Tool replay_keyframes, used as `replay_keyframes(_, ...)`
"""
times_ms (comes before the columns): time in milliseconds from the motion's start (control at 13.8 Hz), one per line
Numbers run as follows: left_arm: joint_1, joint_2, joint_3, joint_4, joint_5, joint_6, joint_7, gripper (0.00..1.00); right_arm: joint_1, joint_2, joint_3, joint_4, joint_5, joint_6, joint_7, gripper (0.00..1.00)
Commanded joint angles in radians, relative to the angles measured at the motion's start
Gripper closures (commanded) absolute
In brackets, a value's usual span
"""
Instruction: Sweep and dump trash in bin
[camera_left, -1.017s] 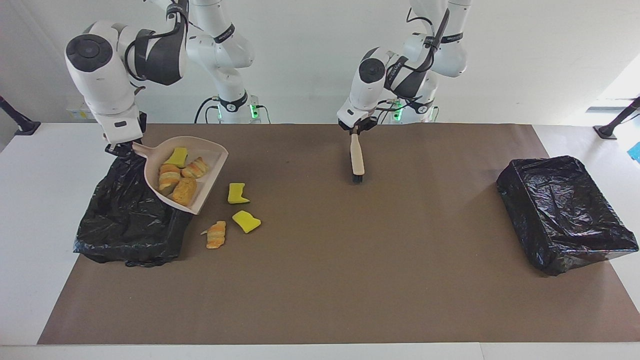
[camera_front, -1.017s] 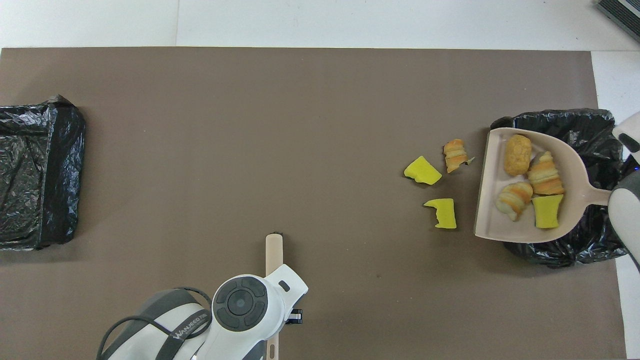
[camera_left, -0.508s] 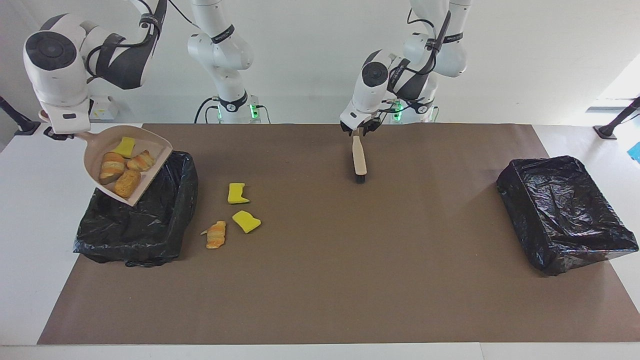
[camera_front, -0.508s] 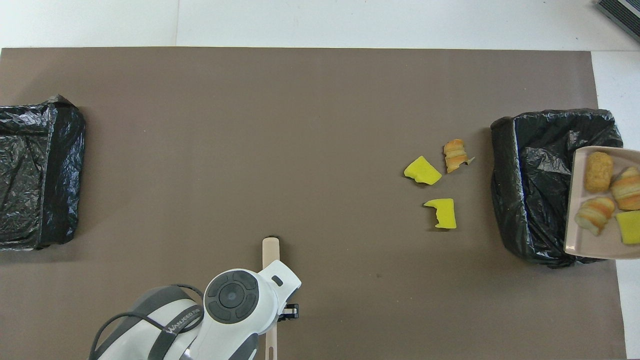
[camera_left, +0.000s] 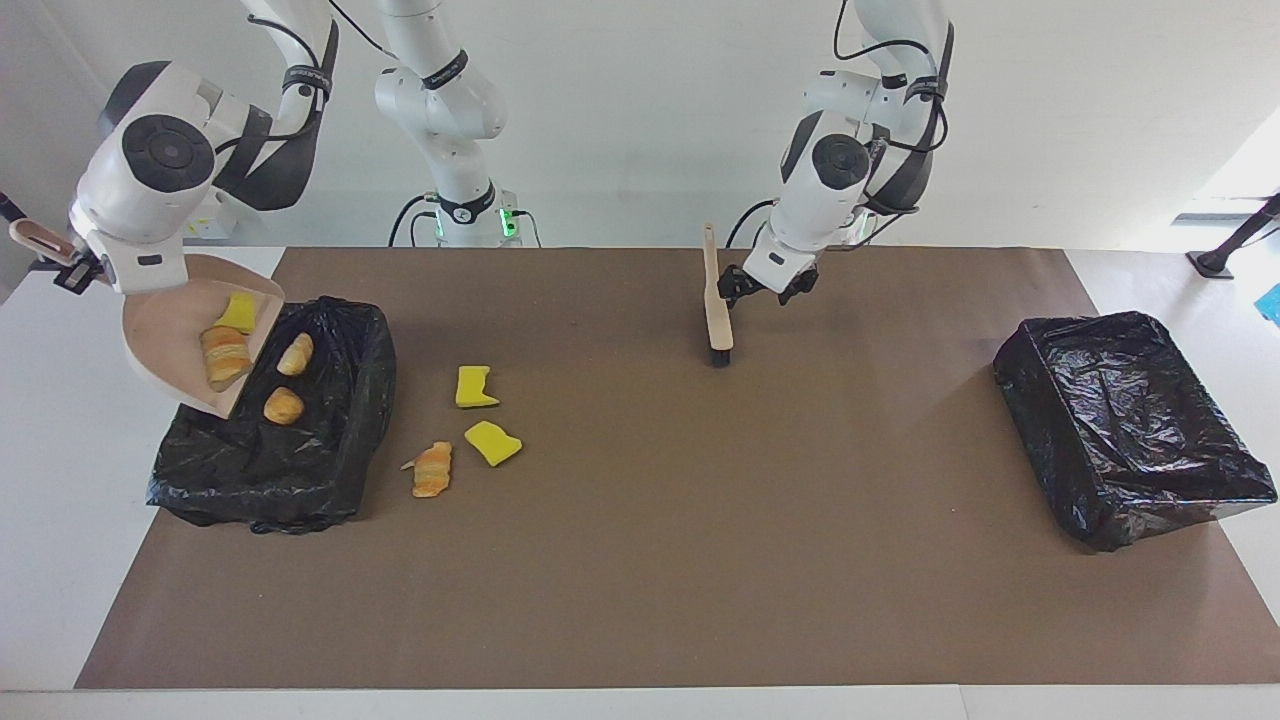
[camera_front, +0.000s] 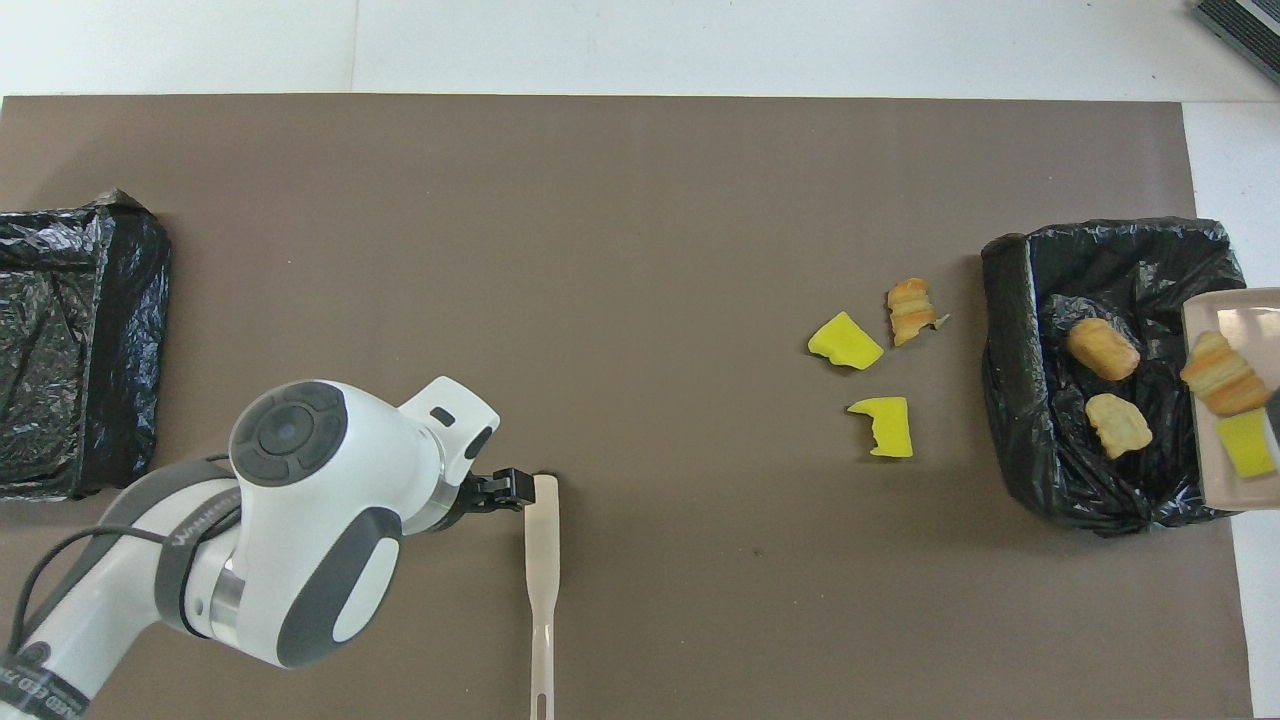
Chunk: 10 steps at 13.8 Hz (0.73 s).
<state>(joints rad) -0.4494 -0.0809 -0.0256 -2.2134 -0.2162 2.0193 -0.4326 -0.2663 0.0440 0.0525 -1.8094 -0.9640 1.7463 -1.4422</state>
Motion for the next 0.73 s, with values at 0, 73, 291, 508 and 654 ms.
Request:
replay_keyframes(0, 0.107, 0.076, -0.008, 0.133, 0.04, -0.062, 0.13, 0.0, 0.015, -0.001, 0.004, 0.009, -0.038, 0.005, -0.043, 1.0)
replay_keyframes(73, 0.147, 0.076, -0.008, 0.158, 0.058, -0.074, 0.191, 0.0, 0.013, 0.0, 0.004, 0.009, -0.041, 0.005, -0.05, 1.0)
replay_keyframes(291, 0.253, 0.075, -0.007, 0.271, 0.105, -0.216, 0.36, 0.0, 0.013, 0.01, 0.003, 0.045, -0.045, 0.004, -0.093, 1.0)
replay_keyframes(508, 0.349, 0.059, -0.007, 0.352, 0.126, -0.327, 0.504, 0.0, 0.027, 0.025, 0.007, 0.052, -0.082, 0.04, -0.101, 1.0)
replay_keyframes(654, 0.379, 0.058, -0.007, 0.429, 0.161, -0.405, 0.578, 0.0, 0.056, 0.027, 0.007, 0.045, -0.111, 0.062, -0.087, 1.0)
